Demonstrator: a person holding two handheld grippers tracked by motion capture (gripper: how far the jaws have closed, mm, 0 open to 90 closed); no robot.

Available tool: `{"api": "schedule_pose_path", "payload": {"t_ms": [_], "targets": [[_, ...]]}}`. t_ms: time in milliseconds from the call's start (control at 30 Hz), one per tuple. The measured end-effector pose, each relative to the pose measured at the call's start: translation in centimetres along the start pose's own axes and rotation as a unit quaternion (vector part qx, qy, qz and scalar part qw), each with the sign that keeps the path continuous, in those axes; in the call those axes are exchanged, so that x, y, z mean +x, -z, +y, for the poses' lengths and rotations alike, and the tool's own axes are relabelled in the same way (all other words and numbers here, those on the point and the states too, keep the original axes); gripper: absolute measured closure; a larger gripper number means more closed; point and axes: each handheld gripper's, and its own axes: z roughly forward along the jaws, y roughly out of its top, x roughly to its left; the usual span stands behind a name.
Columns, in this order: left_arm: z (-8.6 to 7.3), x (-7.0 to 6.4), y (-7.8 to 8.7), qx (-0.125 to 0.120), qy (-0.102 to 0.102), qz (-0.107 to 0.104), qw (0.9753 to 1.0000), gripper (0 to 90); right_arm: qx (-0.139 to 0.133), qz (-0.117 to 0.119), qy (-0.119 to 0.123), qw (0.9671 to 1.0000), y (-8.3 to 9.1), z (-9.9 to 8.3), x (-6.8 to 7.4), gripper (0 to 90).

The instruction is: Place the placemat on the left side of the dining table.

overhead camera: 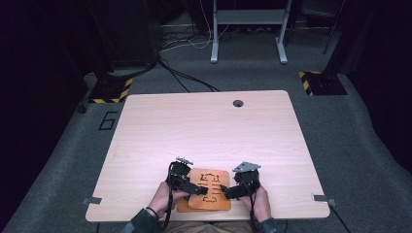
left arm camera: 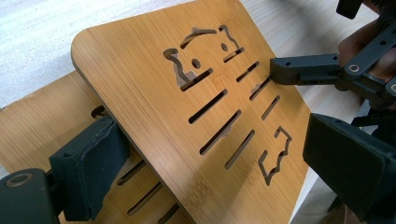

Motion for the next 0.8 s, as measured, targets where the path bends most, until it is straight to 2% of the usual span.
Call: {"api": "schedule_pose_path", "payload": {"t_ms": [133, 167, 300, 333, 467, 500, 633, 800], "targets": [[0.4, -0.3, 0.4, -0.003, -0.007, -0.002, 1.0000, 7.8, -0.006, 0.000, -0.004, 1.0000, 0.1, -0.1, -0.1, 0.0], [0.5, -0.5, 0.4, -0.004, -0.005, 0.005, 1.0000, 8.3, -0.004, 0.001, -0.012, 0.9999, 0.1, -0.1, -0.1, 0.1], [0.9, -0.6, 0.6, 0.002, -0.005, -0.004, 1.0000, 9.0, -0.006, 0.002, -0.015, 0.9999, 0.2, -0.1, -0.2, 0.0], [1.0, -0.7, 0.7, 0.000, -0.002, 0.000, 1.0000, 9.1, -0.007, 0.002, -0.017, 0.9998, 0.2, -0.2, -0.2, 0.0], [1.4, -0.9, 1.0, 0.002, 0.004, -0.004, 1.0000, 9.9, -0.006, 0.003, -0.023, 0.9997, 0.4, -0.2, -0.3, 0.0], [1.5, -1.0, 1.1, 0.003, 0.010, -0.009, 0.9999, 10.3, -0.007, 0.002, -0.023, 0.9997, 0.4, -0.2, -0.4, 0.0], [1.9, -1.3, 1.3, 0.009, 0.007, -0.003, 0.9999, 12.3, -0.008, 0.003, -0.028, 0.9996, 0.4, -0.3, -0.5, 0.0], [2.2, -1.5, 1.6, 0.013, 0.009, -0.012, 0.9998, 11.4, -0.010, 0.001, -0.035, 0.9993, 0.5, -0.3, -0.6, 0.0]]}}
